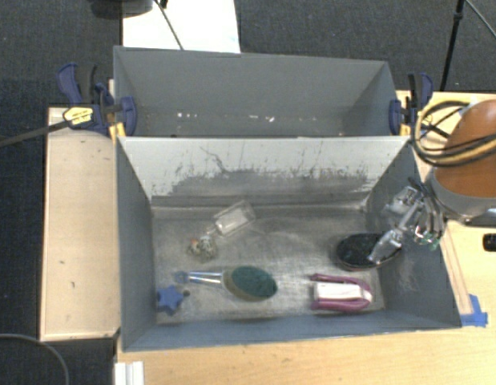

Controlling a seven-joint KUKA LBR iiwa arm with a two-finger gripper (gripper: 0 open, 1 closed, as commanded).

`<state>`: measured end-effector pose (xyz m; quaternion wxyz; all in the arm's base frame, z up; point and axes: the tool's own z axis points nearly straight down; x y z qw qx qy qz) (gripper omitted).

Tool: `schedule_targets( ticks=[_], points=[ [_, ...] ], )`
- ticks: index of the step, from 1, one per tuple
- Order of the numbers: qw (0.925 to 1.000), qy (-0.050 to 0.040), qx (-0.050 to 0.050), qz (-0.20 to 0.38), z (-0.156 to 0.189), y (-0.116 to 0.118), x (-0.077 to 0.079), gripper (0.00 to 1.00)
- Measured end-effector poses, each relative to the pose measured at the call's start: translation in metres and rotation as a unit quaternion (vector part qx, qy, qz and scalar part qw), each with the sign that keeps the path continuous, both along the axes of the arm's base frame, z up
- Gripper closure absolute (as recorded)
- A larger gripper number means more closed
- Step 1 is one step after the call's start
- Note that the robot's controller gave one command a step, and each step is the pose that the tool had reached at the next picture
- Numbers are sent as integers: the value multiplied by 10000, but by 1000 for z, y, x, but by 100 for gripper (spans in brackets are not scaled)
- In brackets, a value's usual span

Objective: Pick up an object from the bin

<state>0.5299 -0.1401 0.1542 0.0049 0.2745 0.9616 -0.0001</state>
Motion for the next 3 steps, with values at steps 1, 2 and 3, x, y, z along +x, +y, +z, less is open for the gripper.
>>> schedule_targets(
  ticks=[1, 2, 3],
  points=[
    [9965, -12, 28, -836, -81, 11, -4, 0],
    [9965, -4, 16, -832, -80, 10, -4, 100],
    [9978, 8, 9, -669, 63, -5, 3, 100]
  ],
)
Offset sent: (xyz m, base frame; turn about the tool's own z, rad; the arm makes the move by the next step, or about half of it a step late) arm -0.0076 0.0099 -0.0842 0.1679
